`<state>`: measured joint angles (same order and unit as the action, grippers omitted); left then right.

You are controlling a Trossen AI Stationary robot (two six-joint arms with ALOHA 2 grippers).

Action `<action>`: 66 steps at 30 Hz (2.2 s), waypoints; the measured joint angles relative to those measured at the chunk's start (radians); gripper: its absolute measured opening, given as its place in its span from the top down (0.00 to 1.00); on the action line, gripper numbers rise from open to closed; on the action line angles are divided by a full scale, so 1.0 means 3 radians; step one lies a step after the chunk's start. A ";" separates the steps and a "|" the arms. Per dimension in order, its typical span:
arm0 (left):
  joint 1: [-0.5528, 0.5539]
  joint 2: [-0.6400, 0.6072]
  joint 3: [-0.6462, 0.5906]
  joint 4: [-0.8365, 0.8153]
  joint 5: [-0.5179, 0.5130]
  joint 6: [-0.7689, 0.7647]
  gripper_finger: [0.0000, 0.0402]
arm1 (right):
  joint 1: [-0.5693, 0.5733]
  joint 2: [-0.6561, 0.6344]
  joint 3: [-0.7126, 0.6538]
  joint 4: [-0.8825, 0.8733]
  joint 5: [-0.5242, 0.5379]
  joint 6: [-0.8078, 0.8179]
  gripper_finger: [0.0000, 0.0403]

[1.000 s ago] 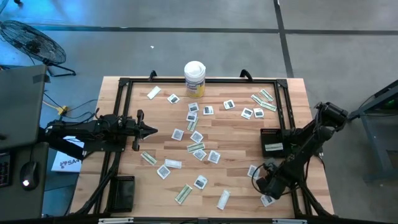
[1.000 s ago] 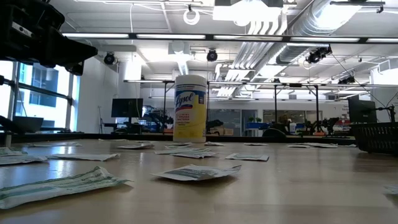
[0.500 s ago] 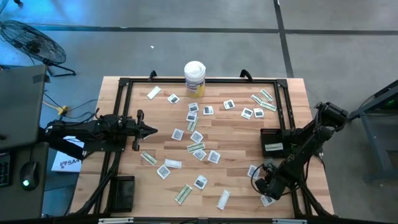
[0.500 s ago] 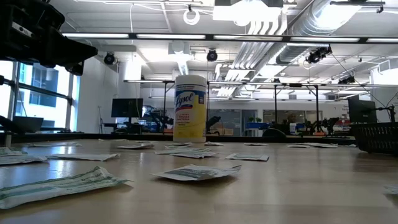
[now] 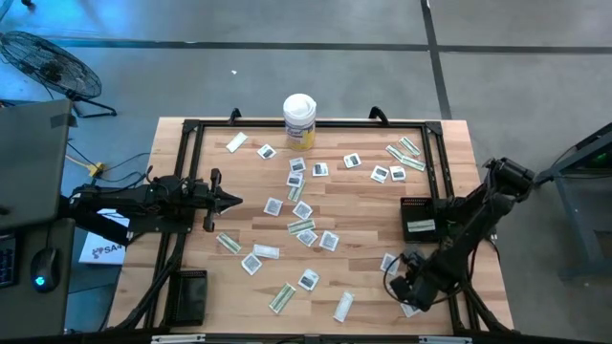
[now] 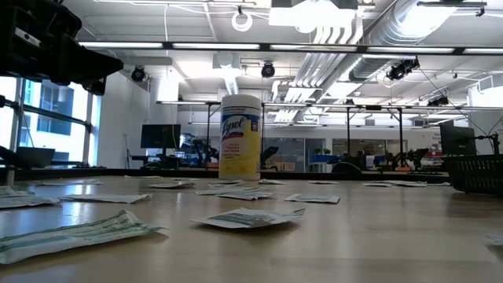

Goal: Pick & Place First Aid Supplies
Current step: Put the white bandage pad into the right black bin

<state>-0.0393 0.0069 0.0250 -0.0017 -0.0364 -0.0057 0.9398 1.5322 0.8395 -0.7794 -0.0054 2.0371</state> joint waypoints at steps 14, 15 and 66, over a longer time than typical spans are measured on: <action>0.0000 -0.0001 -0.0001 0.0000 0.0000 0.0001 1.00 | -0.0453 -0.0213 0.1062 -0.2065 0.0450 -0.0275 1.00; 0.0000 0.0000 0.0000 0.0000 0.0000 0.0000 1.00 | -0.0536 -0.0283 0.1055 -0.2150 0.0494 -0.0288 1.00; -0.0001 0.0001 0.0000 0.0000 0.0003 0.0001 1.00 | -0.2282 -0.0834 -0.0190 -0.2542 0.0112 -0.1816 0.73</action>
<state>-0.0395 0.0071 0.0250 -0.0017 -0.0357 -0.0056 0.2553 1.2819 0.7825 -1.5421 0.0281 1.4925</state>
